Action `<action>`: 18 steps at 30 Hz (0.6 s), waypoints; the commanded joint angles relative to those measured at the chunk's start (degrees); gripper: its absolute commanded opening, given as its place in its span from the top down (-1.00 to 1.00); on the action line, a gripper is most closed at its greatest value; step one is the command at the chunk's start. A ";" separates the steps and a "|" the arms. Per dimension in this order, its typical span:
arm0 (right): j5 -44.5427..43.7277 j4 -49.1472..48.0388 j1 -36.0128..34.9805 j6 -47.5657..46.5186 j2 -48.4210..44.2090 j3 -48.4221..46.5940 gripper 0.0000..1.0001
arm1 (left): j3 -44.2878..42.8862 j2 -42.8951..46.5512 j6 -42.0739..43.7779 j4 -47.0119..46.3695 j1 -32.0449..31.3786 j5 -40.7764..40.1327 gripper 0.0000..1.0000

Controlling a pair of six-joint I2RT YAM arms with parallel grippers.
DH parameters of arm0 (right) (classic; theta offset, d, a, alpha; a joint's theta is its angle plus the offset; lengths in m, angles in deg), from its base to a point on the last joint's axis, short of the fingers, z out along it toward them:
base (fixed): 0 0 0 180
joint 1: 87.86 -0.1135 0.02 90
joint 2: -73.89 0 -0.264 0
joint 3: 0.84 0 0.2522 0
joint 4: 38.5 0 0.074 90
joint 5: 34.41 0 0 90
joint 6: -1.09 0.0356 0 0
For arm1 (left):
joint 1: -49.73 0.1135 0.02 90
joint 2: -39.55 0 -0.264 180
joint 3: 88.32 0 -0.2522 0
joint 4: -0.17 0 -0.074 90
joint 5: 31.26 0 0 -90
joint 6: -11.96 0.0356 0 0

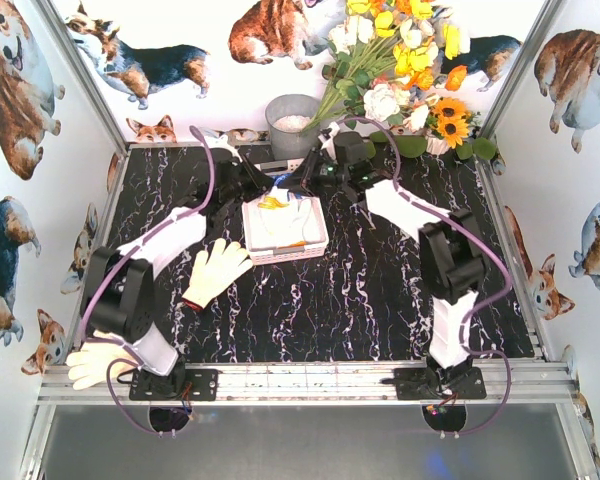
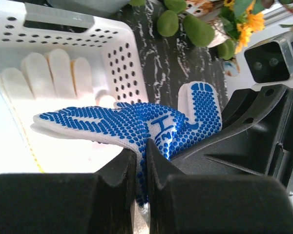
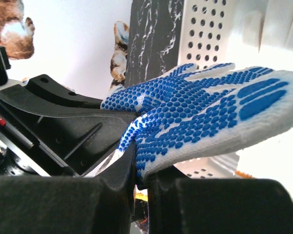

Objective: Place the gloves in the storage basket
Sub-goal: Place the glove in the bin.

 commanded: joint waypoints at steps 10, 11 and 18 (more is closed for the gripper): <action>-1.32 3.94 1.43 -11.48 11.61 -18.04 1.00 | -10.60 -11.35 9.08 -2.03 2.61 3.72 1.00; -1.62 4.71 1.45 -12.27 12.27 -19.22 1.00 | -11.16 -12.04 9.81 -2.56 2.69 3.52 1.00; -2.62 7.33 1.98 -16.97 16.30 -25.41 1.00 | -15.42 -17.11 13.46 -6.35 3.59 4.88 1.00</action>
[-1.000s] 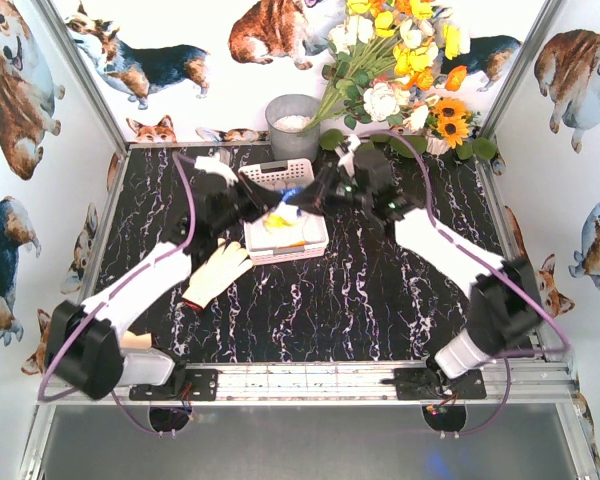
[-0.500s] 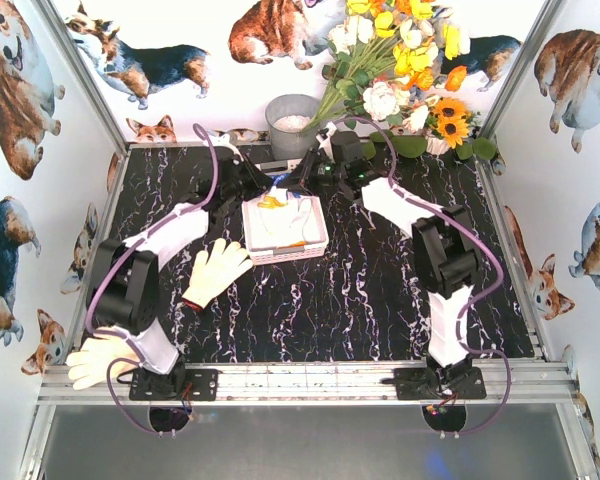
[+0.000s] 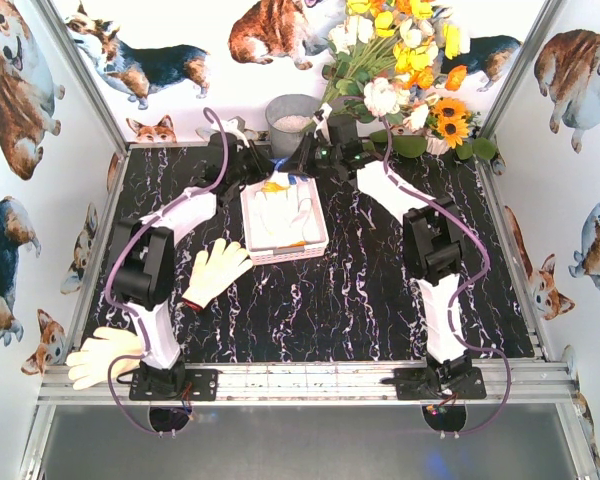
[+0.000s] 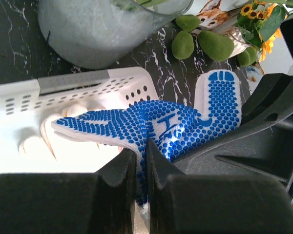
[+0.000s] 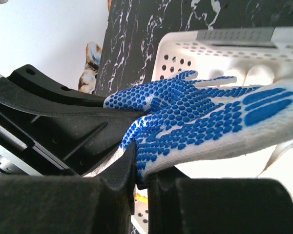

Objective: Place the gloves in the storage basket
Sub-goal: Place the glove in the bin.

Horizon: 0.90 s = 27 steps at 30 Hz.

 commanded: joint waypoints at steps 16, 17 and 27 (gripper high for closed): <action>-0.54 -0.36 0.13 -9.42 7.62 -9.68 1.00 | -2.13 -5.41 6.91 -5.08 1.77 4.38 1.00; -0.44 -0.28 0.13 -9.40 7.65 -9.27 1.00 | -1.85 -5.50 6.81 -5.18 1.77 4.54 1.00; 0.23 -0.32 -0.05 -8.63 5.63 -4.27 1.00 | 1.70 -4.56 5.81 -6.34 1.68 4.77 1.00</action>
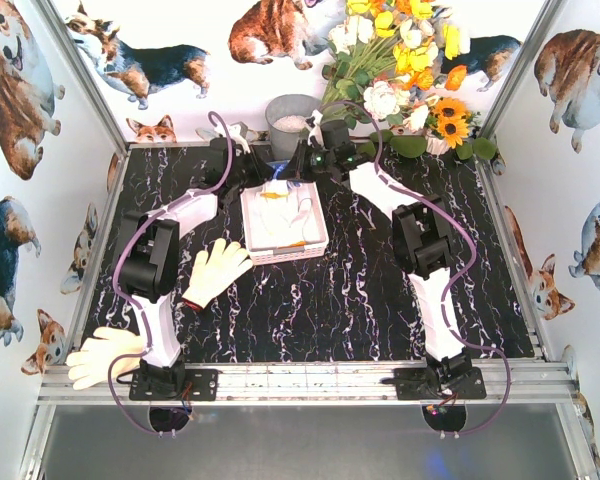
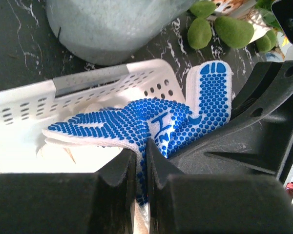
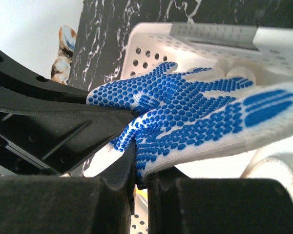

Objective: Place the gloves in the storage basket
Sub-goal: Place the glove in the bin.

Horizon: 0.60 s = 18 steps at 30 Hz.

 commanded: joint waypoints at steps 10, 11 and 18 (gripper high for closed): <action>-0.18 -1.16 -0.62 -1.05 -3.97 5.94 1.00 | 5.22 1.20 -1.00 -1.74 -0.81 2.89 1.00; -0.38 -0.60 -0.69 -1.12 -4.27 6.31 1.00 | 5.44 1.14 -0.96 -1.38 -0.92 2.84 1.00; -2.61 4.95 -1.22 -1.49 -6.54 7.87 1.00 | 6.46 1.84 0.20 2.78 -1.80 1.00 1.00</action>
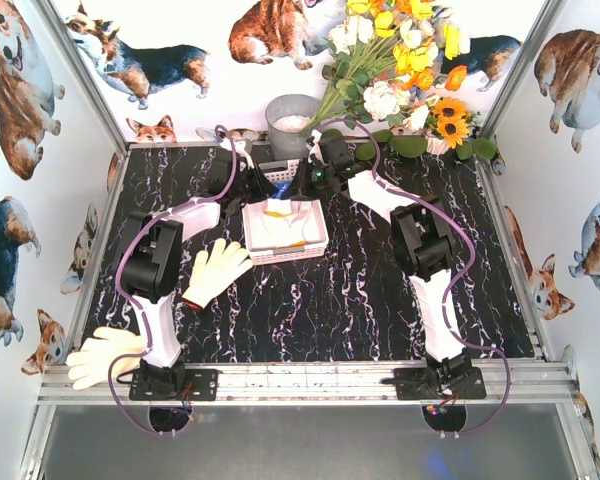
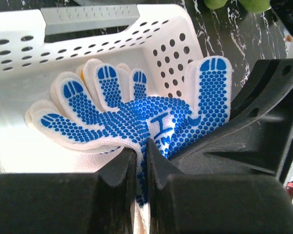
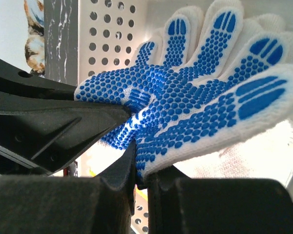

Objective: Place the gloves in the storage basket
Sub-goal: Place the glove in the bin.

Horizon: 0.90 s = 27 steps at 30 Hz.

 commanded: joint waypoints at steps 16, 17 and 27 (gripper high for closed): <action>-5.26 9.82 -2.98 -2.19 -8.22 2.88 1.00 | 1.44 2.67 1.44 9.01 -3.13 -2.15 1.00; -5.33 10.13 -3.01 -2.35 -8.30 2.95 1.00 | 1.68 2.83 1.45 9.30 -3.33 -2.30 1.00; -6.90 14.03 -3.48 -4.64 -9.19 3.07 1.00 | 4.01 4.59 0.99 10.55 -4.67 -3.41 1.00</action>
